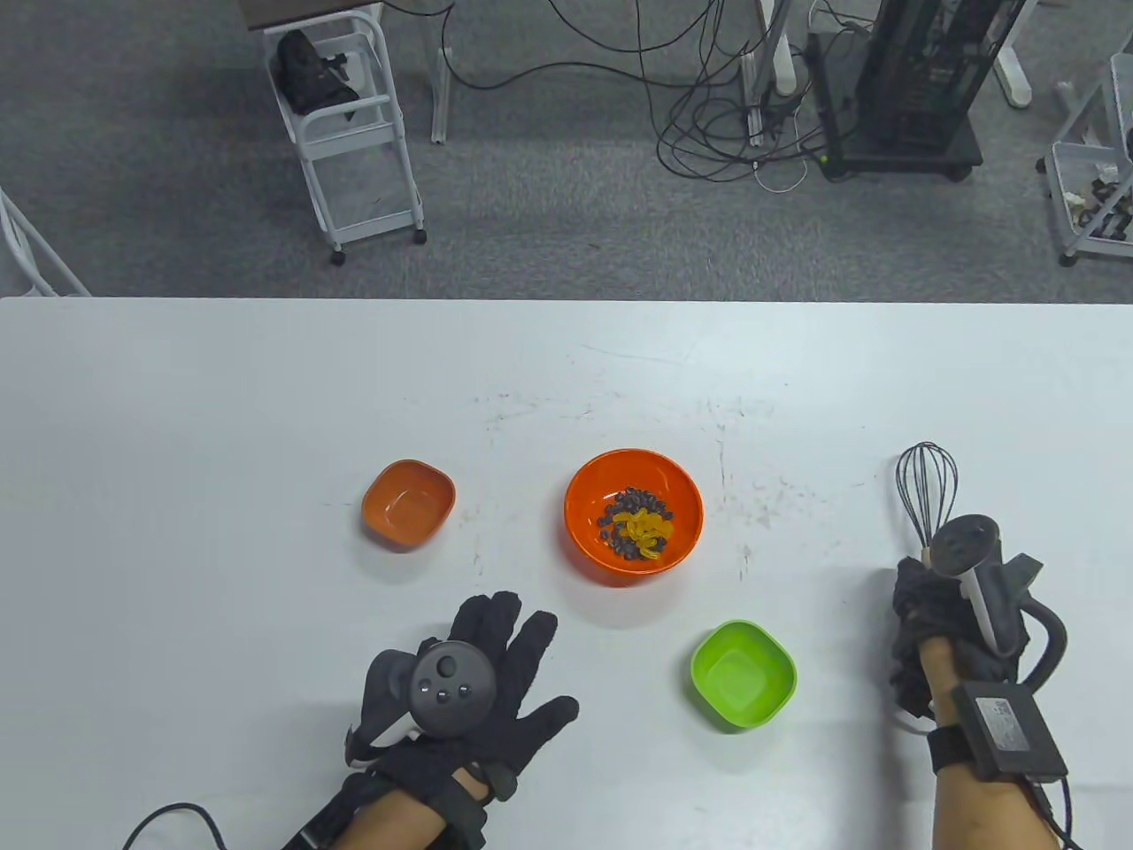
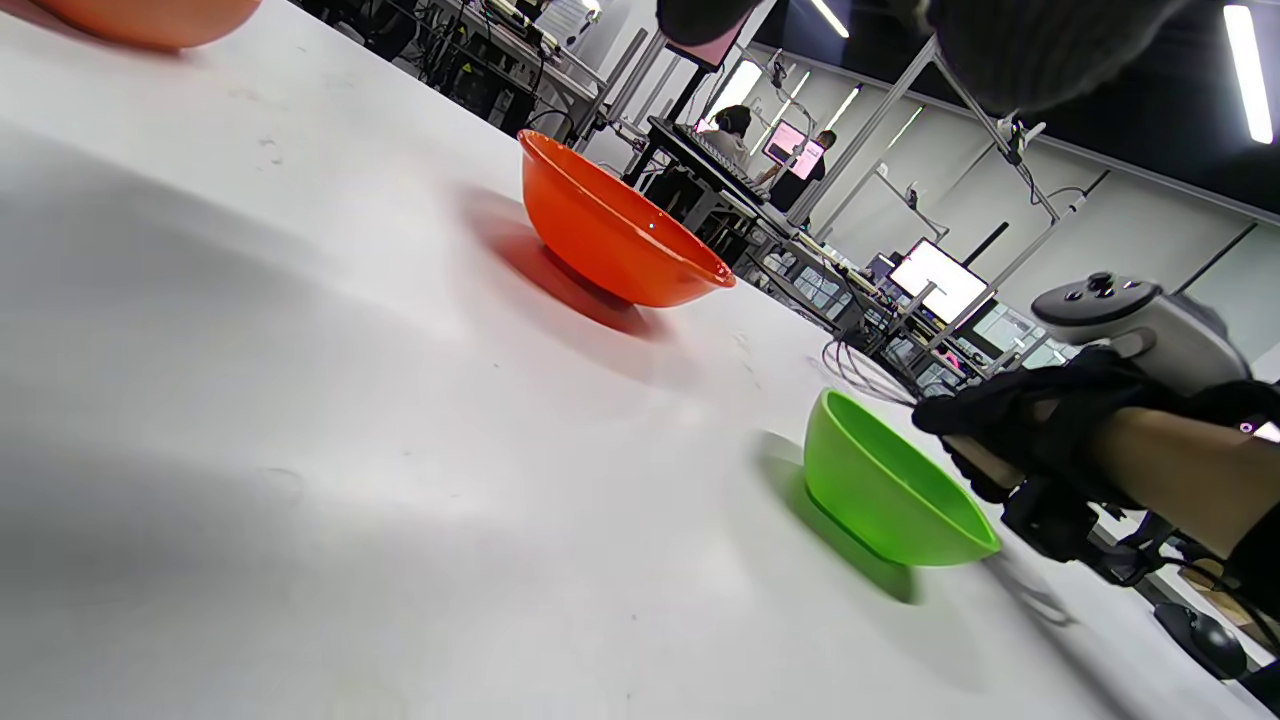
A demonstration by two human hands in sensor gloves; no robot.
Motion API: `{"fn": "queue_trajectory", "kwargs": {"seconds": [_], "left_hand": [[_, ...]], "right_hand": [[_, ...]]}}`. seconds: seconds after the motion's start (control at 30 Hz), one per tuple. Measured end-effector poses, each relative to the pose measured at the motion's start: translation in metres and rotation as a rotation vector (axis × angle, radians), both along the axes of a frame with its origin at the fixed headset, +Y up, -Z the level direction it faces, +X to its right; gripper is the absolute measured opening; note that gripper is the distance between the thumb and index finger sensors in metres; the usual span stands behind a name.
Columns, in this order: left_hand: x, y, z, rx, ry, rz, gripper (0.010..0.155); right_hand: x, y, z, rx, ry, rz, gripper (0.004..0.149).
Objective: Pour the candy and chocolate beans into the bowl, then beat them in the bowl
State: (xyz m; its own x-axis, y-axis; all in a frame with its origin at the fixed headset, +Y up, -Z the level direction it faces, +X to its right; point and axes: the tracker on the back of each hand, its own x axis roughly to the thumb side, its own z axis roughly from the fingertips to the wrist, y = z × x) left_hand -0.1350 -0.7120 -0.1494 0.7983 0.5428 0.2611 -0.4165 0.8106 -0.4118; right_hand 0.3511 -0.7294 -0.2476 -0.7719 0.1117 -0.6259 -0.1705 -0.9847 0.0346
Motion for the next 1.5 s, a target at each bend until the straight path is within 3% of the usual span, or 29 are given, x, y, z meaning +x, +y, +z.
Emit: {"fn": "queue_trajectory", "kwargs": {"seconds": [0.2, 0.47, 0.57, 0.9, 1.17, 1.5], "left_hand": [[0.007, -0.008, -0.006, 0.009, 0.007, -0.03, 0.087], [0.025, -0.006, -0.024, 0.134, 0.043, -0.006, 0.085], [0.025, -0.006, -0.035, 0.117, 0.081, 0.032, 0.085], [0.028, -0.015, -0.082, -0.02, 0.283, 0.109, 0.087], [0.024, -0.029, -0.11, -0.071, 0.425, 0.105, 0.088], [0.025, -0.053, -0.141, -0.252, 0.551, 0.213, 0.082]], "right_hand": [[-0.019, 0.033, 0.003, 0.127, 0.101, -0.138, 0.059], [-0.084, 0.065, 0.012, 0.227, 0.416, -0.209, 0.058], [-0.108, 0.07, 0.015, 0.264, 0.503, -0.222, 0.057], [-0.149, 0.076, 0.008, 0.252, 0.657, -0.215, 0.056], [-0.144, 0.07, 0.003, 0.226, 0.685, -0.213, 0.055], [-0.153, 0.06, -0.002, 0.161, 0.714, -0.212, 0.055]]}}
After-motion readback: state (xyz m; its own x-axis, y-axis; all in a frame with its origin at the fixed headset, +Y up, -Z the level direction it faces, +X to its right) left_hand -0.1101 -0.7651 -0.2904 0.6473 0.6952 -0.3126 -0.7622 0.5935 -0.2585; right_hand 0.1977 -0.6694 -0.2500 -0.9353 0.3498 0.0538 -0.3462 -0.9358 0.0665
